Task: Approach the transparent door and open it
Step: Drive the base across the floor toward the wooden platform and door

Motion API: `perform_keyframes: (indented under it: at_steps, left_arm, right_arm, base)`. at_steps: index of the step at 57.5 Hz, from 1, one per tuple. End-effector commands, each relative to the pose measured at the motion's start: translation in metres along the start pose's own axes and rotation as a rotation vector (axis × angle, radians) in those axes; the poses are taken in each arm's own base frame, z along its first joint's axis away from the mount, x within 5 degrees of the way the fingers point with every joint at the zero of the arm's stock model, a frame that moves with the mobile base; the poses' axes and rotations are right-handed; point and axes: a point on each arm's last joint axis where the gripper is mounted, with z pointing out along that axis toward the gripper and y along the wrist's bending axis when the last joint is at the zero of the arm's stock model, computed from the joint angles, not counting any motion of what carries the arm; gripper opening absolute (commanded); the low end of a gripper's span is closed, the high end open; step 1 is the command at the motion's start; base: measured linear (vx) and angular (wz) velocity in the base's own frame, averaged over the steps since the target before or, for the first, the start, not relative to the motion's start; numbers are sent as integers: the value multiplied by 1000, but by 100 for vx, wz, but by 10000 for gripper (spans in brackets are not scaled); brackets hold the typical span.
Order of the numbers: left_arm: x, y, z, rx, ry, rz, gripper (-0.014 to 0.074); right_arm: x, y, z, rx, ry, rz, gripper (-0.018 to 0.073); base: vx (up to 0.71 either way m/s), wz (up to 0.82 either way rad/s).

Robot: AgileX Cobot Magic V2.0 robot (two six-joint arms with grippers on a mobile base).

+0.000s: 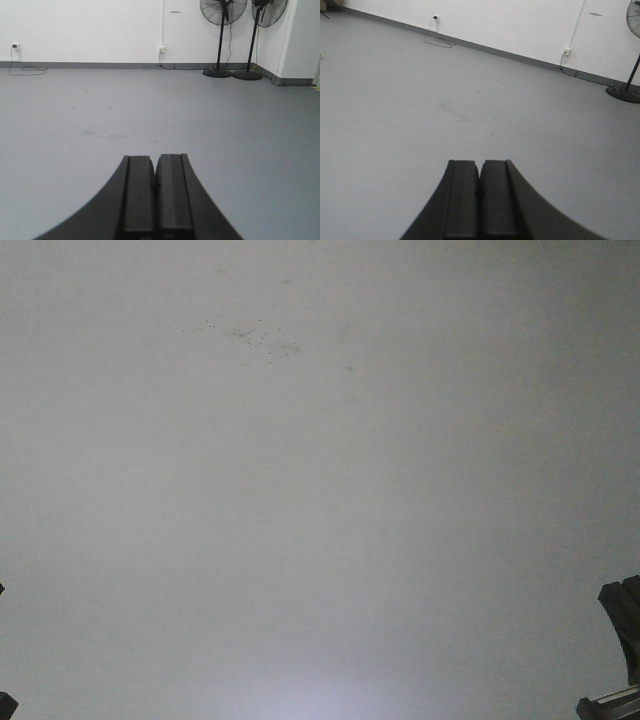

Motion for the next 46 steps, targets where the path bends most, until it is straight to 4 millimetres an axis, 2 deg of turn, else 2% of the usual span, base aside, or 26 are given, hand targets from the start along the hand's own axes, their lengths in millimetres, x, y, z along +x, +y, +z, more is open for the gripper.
perform_keyframes:
  at_steps: [1,25,46]
  left_arm:
    - [2,-2,1,24,-65,-7,0]
    - [2,-2,1,24,-65,-7,0]
    - [2,-2,1,24,-65,-7,0]
  right_arm:
    - [-4,-1,0,22,-82,-10,0]
    - [-4,-1,0,22,-82,-10,0]
    - [-4,-1,0,22,-82,-10,0]
  base:
    - [35,9]
    - [36,24]
    - [42,38]
